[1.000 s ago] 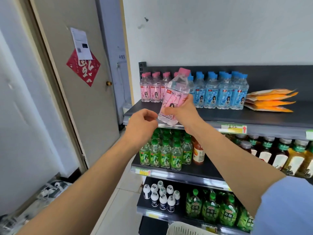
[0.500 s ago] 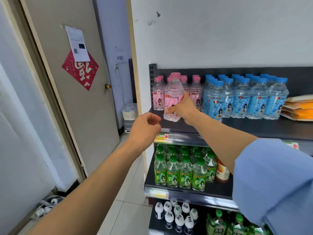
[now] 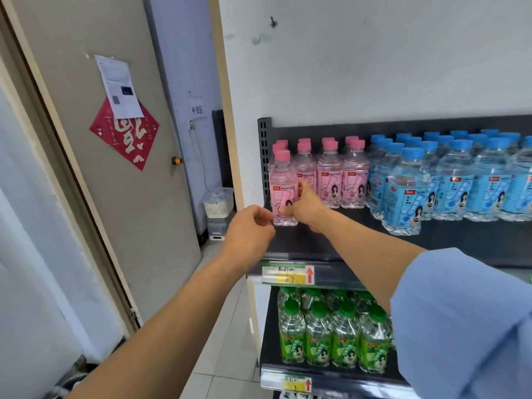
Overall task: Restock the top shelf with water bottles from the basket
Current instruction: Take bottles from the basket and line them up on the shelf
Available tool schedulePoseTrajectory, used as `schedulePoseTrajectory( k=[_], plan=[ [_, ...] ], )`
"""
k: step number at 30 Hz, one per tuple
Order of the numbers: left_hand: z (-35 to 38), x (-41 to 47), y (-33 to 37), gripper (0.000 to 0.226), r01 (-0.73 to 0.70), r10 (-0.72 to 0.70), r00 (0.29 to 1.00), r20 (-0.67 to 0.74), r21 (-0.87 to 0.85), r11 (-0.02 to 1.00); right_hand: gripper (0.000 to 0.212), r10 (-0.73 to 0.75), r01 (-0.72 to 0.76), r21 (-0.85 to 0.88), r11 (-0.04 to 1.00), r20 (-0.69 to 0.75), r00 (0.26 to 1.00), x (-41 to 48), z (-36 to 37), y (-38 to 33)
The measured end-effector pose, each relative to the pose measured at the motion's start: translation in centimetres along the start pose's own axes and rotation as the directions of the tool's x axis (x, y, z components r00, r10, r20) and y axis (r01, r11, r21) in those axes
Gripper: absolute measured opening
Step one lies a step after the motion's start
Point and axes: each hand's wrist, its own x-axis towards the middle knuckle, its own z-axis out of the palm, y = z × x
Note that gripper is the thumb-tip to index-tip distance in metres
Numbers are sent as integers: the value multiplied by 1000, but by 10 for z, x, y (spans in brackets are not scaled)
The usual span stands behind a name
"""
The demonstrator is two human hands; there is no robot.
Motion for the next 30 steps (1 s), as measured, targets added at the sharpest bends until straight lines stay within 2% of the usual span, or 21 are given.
schedulePoseTrajectory(
  k=[3,5,8,12,17,24,30],
  plan=[
    [1,11,-4,24,22,-22,1000,-5,15,1000,79,24,-28,-80,996,-49,999,8,4,2],
    [3,22,-2,28,37,-37,999,10,17,999,75,13,-25,-133,991,-92,996,9,5,0],
    [9,42,1,37,74,-73,997,21,-31,997,58,14,-46,-190,981,-170,985,4,3,-5],
    [21,60,3,40,79,-78,996,40,-39,996,24,56,-94,-142,985,-254,966,-9,0,-8],
    [34,73,-5,37,73,-67,995,73,-78,994,28,91,-112,-81,990,-221,971,-19,5,-12],
    [35,84,-8,50,70,-60,993,103,-99,993,34,167,-160,55,986,-150,975,-14,12,-19],
    [29,90,-10,52,66,-50,984,169,-92,994,33,166,-159,59,986,-134,977,-17,14,-20]
  ],
)
